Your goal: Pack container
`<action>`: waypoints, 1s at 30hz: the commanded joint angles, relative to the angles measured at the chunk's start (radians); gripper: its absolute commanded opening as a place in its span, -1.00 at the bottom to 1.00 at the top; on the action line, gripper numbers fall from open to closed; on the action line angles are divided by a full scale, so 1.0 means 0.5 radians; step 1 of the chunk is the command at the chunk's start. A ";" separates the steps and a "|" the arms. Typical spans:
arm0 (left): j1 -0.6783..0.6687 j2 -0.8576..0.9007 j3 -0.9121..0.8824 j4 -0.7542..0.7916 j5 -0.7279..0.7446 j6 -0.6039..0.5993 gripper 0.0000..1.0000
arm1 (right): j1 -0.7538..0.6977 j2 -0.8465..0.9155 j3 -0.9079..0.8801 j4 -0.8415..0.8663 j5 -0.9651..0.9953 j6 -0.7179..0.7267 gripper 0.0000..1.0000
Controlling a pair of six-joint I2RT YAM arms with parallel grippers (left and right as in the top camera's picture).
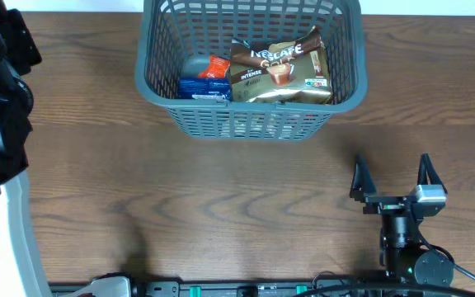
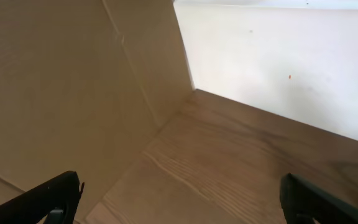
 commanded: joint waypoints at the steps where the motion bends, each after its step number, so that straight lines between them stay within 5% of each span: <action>1: 0.011 0.006 0.021 -0.005 -0.023 -0.017 0.97 | -0.018 -0.023 -0.030 0.005 -0.017 -0.018 0.99; 30: 0.011 0.006 0.021 -0.005 -0.023 -0.017 0.97 | -0.018 -0.023 -0.266 0.108 -0.053 -0.017 0.99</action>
